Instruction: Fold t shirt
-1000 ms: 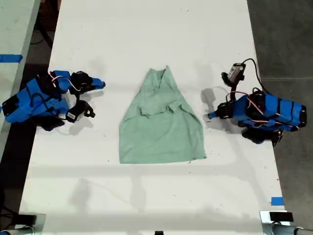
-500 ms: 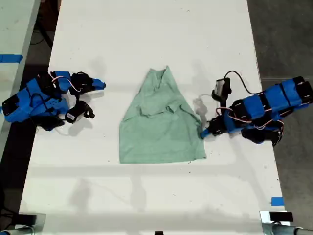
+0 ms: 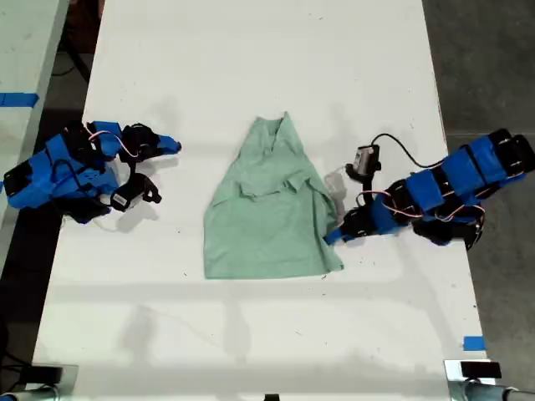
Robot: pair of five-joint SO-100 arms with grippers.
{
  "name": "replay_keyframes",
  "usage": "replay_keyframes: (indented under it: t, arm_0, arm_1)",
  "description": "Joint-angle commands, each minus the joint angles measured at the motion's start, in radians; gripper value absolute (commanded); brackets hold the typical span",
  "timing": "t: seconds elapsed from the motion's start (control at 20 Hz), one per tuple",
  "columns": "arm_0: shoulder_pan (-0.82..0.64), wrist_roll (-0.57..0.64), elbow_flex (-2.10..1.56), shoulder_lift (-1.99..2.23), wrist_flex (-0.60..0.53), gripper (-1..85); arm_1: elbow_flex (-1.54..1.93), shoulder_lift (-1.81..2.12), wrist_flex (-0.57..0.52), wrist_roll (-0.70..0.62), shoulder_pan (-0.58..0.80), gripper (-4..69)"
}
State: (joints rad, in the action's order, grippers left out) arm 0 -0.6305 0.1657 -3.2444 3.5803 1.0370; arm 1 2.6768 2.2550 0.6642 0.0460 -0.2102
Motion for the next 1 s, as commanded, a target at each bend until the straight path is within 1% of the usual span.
replay_keyframes:
  t: [0.0,0.1,0.15,0.3,0.4,0.45,0.5,0.6,0.65,0.7,0.75,0.9,0.95]
  arm_0:
    - [0.012,-0.012,-0.029,0.006,-0.017,0.4]
    - [0.014,-0.014,-0.029,0.006,-0.017,0.3]
    - [0.014,-0.014,-0.029,0.006,-0.017,0.2]
    - [0.015,-0.014,-0.029,0.006,-0.017,0.2]
    - [0.015,-0.014,-0.029,0.006,-0.017,0.2]
    - [0.015,-0.014,-0.029,0.006,-0.017,0.2]
    - [0.015,-0.014,-0.029,0.006,-0.017,0.2]
    - [0.015,-0.014,-0.029,0.006,-0.017,0.2]
    - [0.015,-0.014,-0.029,0.006,-0.017,0.2]
    - [0.015,-0.014,-0.029,0.006,-0.017,0.2]
    - [0.015,-0.014,-0.029,0.006,-0.017,0.2]
    - [0.015,-0.014,-0.029,0.006,-0.017,0.3]
    - [0.015,-0.014,-0.029,0.006,-0.017,0.3]
  arm_1:
    - [0.035,-0.009,-0.089,-0.014,-0.002,13.6]
    - [0.043,-0.008,-0.126,-0.02,-0.008,4.6]
    - [0.037,0.0,-0.112,-0.017,-0.012,2.5]
    - [0.029,0.048,-0.034,0.0,-0.014,1.5]
    - [0.02,0.072,0.037,0.017,-0.014,1.5]
    - [0.008,0.094,0.092,0.032,-0.014,1.5]
    - [-0.017,0.124,0.17,0.041,-0.014,1.4]
    - [-0.064,0.229,0.305,0.032,-0.005,1.2]
    - [-0.077,0.284,0.339,0.012,0.005,1.2]
    - [-0.081,0.318,0.342,-0.018,0.015,1.1]
    - [-0.084,0.327,0.342,-0.021,0.015,1.5]
    - [-0.094,0.321,0.325,-0.028,-0.002,19.0]
    - [-0.097,0.308,0.319,-0.028,-0.002,22.5]
